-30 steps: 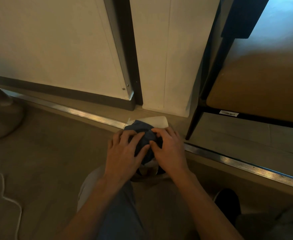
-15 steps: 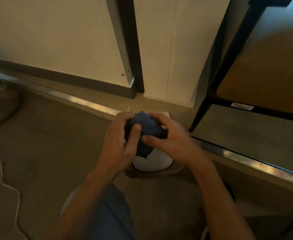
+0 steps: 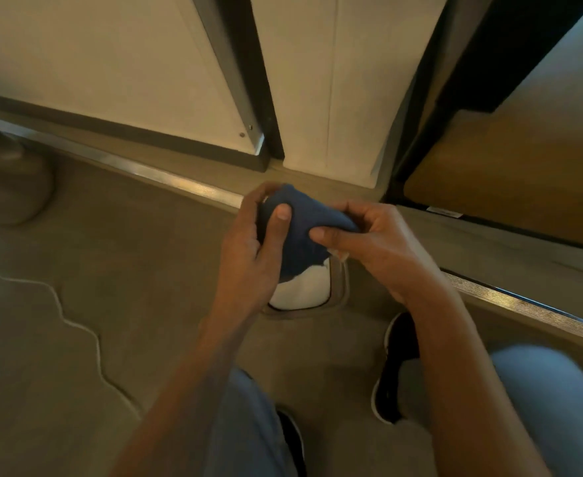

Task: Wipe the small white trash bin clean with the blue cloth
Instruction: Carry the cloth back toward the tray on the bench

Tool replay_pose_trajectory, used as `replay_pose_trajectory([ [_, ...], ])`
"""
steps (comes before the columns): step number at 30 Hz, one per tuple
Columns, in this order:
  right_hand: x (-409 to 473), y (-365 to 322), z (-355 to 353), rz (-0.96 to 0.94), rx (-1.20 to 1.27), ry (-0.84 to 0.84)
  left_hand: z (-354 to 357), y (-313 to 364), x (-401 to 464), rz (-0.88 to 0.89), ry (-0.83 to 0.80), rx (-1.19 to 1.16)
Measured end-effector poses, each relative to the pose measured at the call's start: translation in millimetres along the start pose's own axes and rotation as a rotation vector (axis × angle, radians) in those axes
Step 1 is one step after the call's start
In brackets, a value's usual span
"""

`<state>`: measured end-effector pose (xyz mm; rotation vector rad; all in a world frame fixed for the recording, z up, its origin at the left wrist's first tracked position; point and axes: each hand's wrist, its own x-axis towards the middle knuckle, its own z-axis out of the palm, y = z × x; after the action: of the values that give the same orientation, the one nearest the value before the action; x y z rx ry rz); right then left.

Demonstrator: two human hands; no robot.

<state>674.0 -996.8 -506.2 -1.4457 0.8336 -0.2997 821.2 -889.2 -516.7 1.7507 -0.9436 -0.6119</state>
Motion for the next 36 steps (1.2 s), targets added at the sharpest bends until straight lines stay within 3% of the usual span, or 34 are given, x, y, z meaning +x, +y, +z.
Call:
replay_pose_trajectory([
  [12,-122,-233,-60,-0.014,-0.074,0.117,-52,250,-27,-0.019,-0.071,-0.049],
  [17,-197,-324,-63,-0.11,-0.038,0.194,-86,345,-52,0.089,-0.076,0.023],
  [21,-254,-380,-51,-0.218,-0.02,0.326,-108,410,-70,0.135,-0.123,-0.06],
  [27,-329,-425,-40,-0.319,0.021,0.553,-118,490,-103,0.34,-0.176,-0.116],
  [36,-432,-430,-61,-0.364,0.094,0.872,-62,560,-168,0.462,-0.262,-0.138],
])
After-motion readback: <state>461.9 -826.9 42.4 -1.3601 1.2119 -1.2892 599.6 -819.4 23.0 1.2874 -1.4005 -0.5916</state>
